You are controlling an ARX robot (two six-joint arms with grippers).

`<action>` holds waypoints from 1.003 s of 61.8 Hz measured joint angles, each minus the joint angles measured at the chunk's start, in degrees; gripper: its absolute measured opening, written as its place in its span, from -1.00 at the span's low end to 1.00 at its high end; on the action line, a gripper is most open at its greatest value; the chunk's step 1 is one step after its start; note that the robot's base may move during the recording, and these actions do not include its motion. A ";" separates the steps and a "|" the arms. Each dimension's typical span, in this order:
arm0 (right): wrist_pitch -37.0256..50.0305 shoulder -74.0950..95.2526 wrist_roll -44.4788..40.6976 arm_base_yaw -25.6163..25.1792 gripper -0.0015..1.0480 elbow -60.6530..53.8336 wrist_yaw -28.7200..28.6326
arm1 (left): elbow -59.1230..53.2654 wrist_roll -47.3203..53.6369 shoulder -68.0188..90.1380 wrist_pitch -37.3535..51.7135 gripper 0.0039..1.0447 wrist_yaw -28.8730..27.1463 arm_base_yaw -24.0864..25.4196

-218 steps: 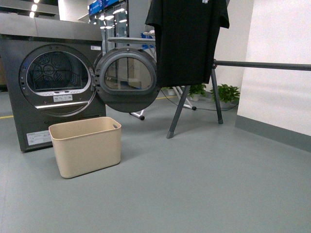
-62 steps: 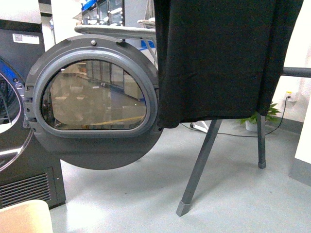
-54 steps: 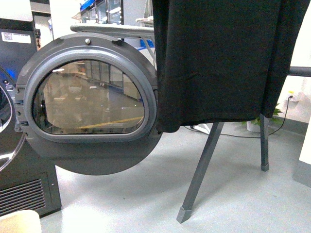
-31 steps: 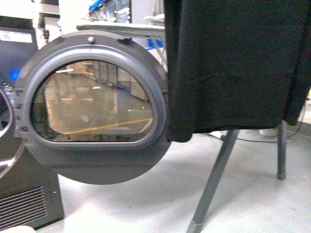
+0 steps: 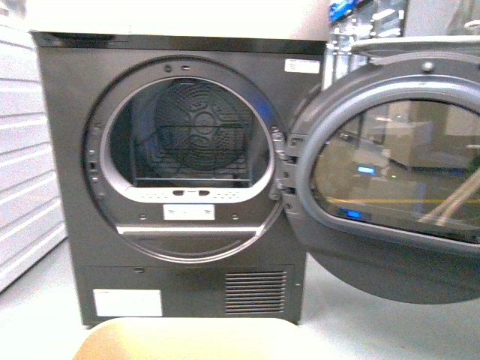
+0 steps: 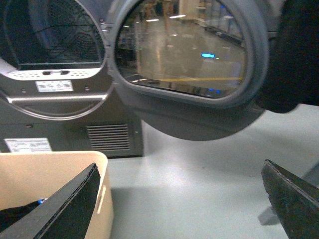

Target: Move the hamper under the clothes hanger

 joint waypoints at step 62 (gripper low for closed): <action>-2.43 29.07 15.50 2.40 0.85 11.04 1.27 | 15.50 -8.63 32.54 -7.98 0.88 -10.32 -1.14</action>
